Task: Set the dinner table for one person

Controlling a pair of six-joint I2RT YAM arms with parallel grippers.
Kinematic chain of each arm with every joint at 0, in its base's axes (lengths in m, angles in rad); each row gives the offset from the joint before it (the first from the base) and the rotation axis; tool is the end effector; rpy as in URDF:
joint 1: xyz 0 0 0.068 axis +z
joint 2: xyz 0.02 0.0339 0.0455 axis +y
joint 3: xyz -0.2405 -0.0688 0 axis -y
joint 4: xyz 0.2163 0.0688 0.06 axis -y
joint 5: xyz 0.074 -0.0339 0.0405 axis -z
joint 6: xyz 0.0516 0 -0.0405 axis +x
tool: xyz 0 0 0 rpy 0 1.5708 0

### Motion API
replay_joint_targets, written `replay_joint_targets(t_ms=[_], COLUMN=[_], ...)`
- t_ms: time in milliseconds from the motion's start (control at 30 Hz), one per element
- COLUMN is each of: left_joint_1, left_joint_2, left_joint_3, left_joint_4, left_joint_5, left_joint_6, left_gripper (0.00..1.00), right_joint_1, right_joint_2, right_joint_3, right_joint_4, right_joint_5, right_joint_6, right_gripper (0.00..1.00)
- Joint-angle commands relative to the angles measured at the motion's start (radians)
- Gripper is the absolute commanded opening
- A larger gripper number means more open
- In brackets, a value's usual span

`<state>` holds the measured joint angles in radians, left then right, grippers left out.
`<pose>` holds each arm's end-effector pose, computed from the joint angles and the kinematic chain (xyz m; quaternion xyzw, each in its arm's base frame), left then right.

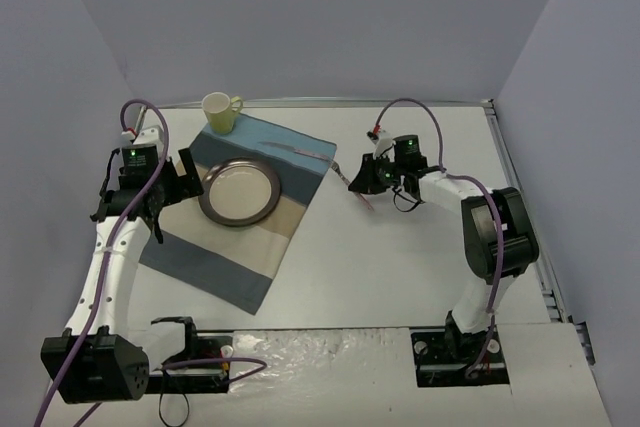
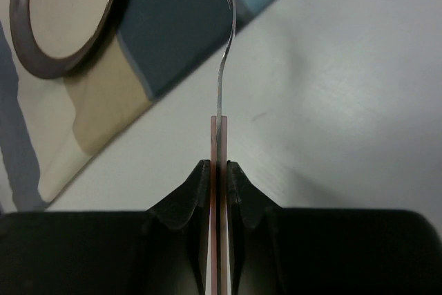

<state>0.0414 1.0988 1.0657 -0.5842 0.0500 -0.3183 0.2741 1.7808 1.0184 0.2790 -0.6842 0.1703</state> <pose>0.2311 0.0070 0.3078 -0.1476 0.8759 -0.0853 0.4513 0.3463 0.1313 0.1897 -0.2151 0.7961 0.3874 0.4121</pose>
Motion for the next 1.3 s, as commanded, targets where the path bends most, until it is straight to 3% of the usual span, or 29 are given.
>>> replay_joint_targets(t_ms=[0, 167, 467, 633, 800, 1267], left_joint_1=[-0.003, -0.002, -0.005, -0.009, -0.014, -0.031], left_joint_2=[-0.023, -0.015, -0.007, -0.001, 0.004, 0.016], left_joint_3=[0.014, 0.014, 0.011, 0.011, 0.011, 0.014], left_joint_4=[0.064, 0.066, 0.064, 0.066, 0.063, 0.06], left_joint_5=[0.011, 0.025, 0.025, 0.021, 0.017, 0.014], left_joint_6=[0.002, -0.001, -0.001, -0.001, 0.002, 0.005], left_gripper=[0.97, 0.97, 0.97, 0.97, 0.97, 0.97], right_joint_1=[0.04, 0.043, 0.024, 0.014, 0.002, 0.157], right_joint_2=[-0.112, -0.134, -0.084, -0.119, -0.137, -0.411], right_joint_3=[-0.151, -0.285, -0.32, -0.296, -0.294, -0.254], right_joint_4=[0.143, 0.162, 0.108, 0.006, -0.015, -0.17], right_joint_5=[-0.104, -0.108, -0.074, 0.075, 0.139, 0.541], right_joint_6=[0.13, 0.161, 0.129, 0.062, 0.074, -0.017], right_gripper=[0.0, 0.0, 0.02, 0.29, 0.44, 0.64])
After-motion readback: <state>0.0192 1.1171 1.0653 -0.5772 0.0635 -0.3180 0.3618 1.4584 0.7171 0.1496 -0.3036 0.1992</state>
